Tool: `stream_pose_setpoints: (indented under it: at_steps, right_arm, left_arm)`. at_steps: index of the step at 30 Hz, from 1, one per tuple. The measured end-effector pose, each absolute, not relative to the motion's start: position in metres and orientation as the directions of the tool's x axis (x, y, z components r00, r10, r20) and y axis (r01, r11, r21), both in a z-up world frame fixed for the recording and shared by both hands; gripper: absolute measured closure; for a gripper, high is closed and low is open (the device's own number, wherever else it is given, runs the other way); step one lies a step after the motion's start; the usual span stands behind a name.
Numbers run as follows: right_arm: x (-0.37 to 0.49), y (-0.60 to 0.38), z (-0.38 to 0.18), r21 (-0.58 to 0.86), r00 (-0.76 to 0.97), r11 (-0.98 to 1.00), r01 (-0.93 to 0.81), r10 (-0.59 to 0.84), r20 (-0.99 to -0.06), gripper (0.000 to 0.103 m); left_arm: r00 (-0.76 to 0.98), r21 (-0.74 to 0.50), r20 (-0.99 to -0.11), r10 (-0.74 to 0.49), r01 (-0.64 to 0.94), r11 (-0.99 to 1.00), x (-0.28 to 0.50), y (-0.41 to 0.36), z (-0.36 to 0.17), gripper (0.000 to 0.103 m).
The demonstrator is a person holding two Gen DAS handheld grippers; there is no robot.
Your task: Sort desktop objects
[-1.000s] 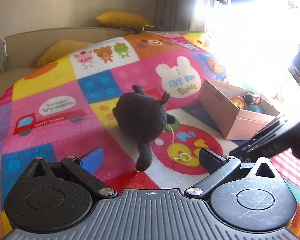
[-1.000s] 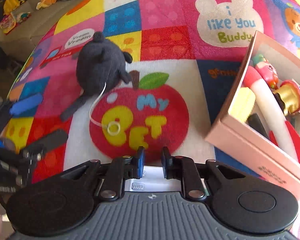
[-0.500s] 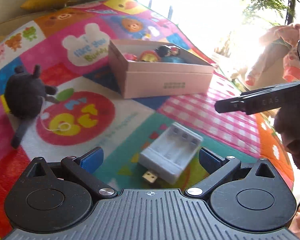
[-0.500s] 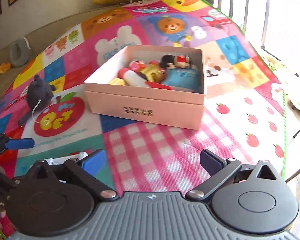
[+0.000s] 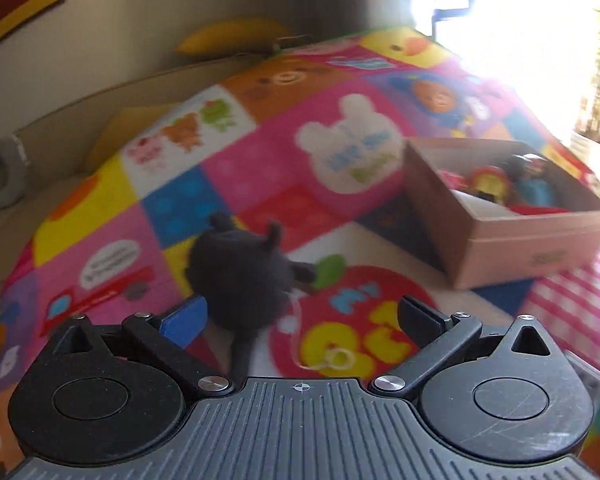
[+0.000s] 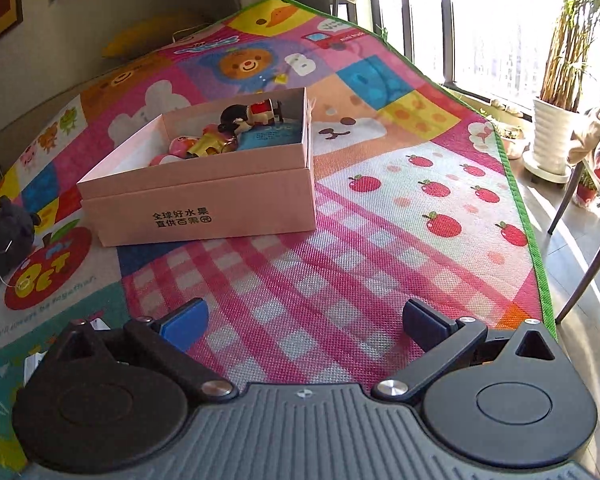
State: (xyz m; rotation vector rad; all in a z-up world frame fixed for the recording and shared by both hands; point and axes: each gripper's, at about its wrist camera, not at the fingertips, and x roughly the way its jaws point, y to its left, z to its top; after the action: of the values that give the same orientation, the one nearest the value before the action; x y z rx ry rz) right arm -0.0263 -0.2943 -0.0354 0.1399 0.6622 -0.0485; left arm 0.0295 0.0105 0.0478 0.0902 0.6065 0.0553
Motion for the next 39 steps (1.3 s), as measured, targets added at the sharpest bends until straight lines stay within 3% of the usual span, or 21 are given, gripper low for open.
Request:
stream_pose_setpoints:
  at_steps: [7,29,30,33,39]
  right_arm:
    - [-0.025,-0.291,-0.036,0.089,0.786,0.992,0.088,-0.014,-0.618,0.0]
    - [-0.022,-0.281,-0.038,0.021,0.768,0.996,0.083,-0.05,-0.639,0.0]
    - [-0.022,-0.282,-0.038,0.021,0.767,0.996,0.083,-0.051,-0.639,0.0]
    - [-0.022,-0.282,-0.038,0.021,0.768,0.996,0.083,-0.051,-0.639,0.0]
    - [-0.023,-0.282,-0.038,0.022,0.768,0.996,0.083,-0.05,-0.638,0.0]
  left_arm:
    - [0.762,0.013,-0.638,0.112,-0.135,0.991,0.067,0.042,0.038,0.0]
    - [0.801,-0.005,-0.586,0.123,-0.155,0.988,0.11,0.044,0.038,0.0]
    - [0.799,-0.006,-0.59,0.117,-0.149,0.989,0.11,0.044,0.037,0.001]
    - [0.799,0.041,-0.586,0.132,-0.133,0.99,0.107,0.043,0.037,0.03]
    - [0.807,0.077,-0.582,0.096,-0.063,0.995,0.086,0.045,0.05,0.035]
